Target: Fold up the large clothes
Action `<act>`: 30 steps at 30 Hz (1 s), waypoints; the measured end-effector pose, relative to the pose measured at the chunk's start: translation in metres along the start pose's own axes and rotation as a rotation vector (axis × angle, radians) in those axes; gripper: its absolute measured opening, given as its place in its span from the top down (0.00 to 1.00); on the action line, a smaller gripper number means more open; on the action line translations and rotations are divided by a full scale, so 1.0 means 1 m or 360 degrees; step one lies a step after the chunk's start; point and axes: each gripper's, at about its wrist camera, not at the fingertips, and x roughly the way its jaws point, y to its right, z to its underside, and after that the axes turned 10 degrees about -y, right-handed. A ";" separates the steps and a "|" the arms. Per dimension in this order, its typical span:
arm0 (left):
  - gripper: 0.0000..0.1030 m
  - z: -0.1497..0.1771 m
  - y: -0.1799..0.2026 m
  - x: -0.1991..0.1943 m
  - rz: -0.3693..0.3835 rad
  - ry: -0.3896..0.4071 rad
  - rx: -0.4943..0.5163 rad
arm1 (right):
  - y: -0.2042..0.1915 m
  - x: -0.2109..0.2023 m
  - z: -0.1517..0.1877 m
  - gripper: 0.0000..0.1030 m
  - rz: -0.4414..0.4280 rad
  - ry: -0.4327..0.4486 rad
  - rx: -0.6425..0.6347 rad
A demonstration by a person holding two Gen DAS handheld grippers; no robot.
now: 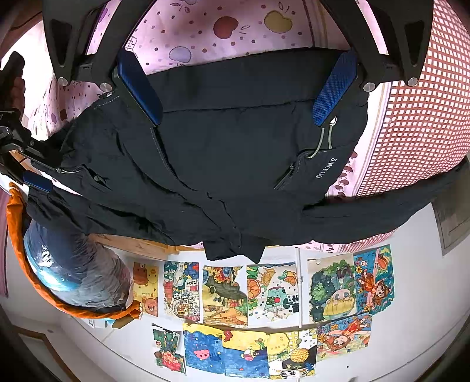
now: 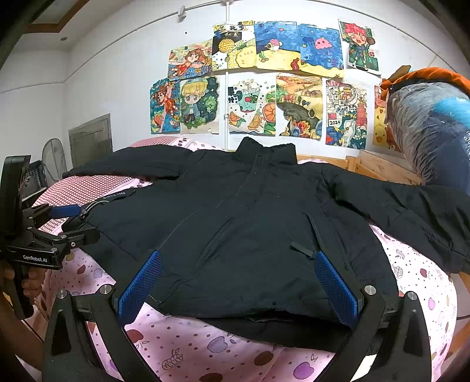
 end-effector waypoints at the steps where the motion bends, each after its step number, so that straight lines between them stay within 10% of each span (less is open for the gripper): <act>1: 0.00 0.000 0.000 0.000 0.0000 0.0000 0.0000 | 0.000 0.000 0.000 0.01 0.0000 -0.0001 0.0001; 30: 0.00 0.000 0.000 0.000 0.0001 0.0000 0.0001 | 0.002 0.000 0.002 0.01 -0.0005 -0.0004 0.0005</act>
